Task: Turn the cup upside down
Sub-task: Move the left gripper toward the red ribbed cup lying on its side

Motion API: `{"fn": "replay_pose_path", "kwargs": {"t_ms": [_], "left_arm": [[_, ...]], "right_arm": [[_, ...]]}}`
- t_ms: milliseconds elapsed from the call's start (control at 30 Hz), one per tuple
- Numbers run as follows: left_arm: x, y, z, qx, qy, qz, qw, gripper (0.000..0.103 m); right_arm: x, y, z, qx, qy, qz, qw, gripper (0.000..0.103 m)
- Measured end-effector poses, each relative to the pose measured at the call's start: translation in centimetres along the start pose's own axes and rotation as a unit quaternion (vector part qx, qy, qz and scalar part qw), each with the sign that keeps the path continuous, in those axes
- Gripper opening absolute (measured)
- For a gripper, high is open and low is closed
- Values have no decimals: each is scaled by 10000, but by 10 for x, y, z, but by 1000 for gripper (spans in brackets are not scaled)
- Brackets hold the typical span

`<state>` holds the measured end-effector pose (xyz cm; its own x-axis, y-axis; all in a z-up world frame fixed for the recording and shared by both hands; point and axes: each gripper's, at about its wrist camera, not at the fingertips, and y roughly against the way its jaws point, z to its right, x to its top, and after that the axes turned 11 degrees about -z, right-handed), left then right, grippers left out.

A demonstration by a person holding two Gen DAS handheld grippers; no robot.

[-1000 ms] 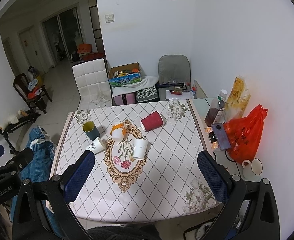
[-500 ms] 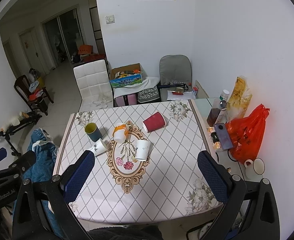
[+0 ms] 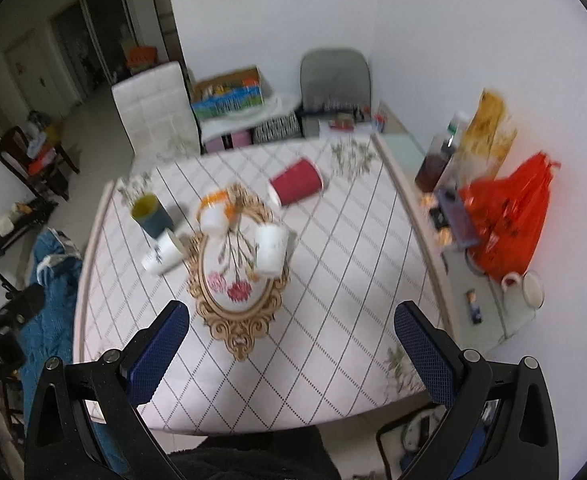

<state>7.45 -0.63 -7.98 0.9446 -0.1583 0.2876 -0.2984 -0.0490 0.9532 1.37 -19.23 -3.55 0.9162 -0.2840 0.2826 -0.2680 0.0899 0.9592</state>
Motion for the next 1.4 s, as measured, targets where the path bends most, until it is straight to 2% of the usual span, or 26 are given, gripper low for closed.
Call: {"fn": "replay_pose_path", "kwargs": {"t_ms": [67,300,600,767,900,1000,1100,1200,1233,1300,1333,1400], "left_arm": [[3,-17,0,34,-58,-43,10000,103],[18,-79,14,111,-128,-592,9981,103],[48,-155,56,438,-225,-1274,9906,103],[77,-186,102,696,-671,-1400,9854,103],[111,-207,145,873,-1197,-1319,9801,103],[136,-218,181,989,-1736,-1156,9730,103],[159,-230,214,1102,-2383,-1054,9591,103],[181,-244,245,1219,-3040,-972,9398,103],[188,-251,258,1289,-3340,-917,9292,103],[198,-262,274,1345,-3687,-915,9152,103],[204,-270,285,1360,-3923,-923,9050,103],[210,-279,299,1384,-4196,-915,8924,103]], "right_arm": [[-2,-26,1,-40,-23,-153,9999,103],[-3,-110,9,-46,-169,-817,9965,103],[6,-230,41,33,-345,-1786,9833,103],[3,-285,63,50,-420,-2343,9712,103],[4,-317,77,44,-414,-2663,9630,103],[10,-336,87,69,-404,-2829,9583,103],[18,-349,94,66,-376,-2939,9551,103],[29,-358,100,28,-315,-2973,9543,103],[33,-360,101,3,-297,-2976,9542,103],[40,-366,105,-41,-272,-2991,9538,103],[44,-369,107,-69,-260,-3000,9536,103],[49,-373,111,-107,-254,-3024,9528,103]]}}
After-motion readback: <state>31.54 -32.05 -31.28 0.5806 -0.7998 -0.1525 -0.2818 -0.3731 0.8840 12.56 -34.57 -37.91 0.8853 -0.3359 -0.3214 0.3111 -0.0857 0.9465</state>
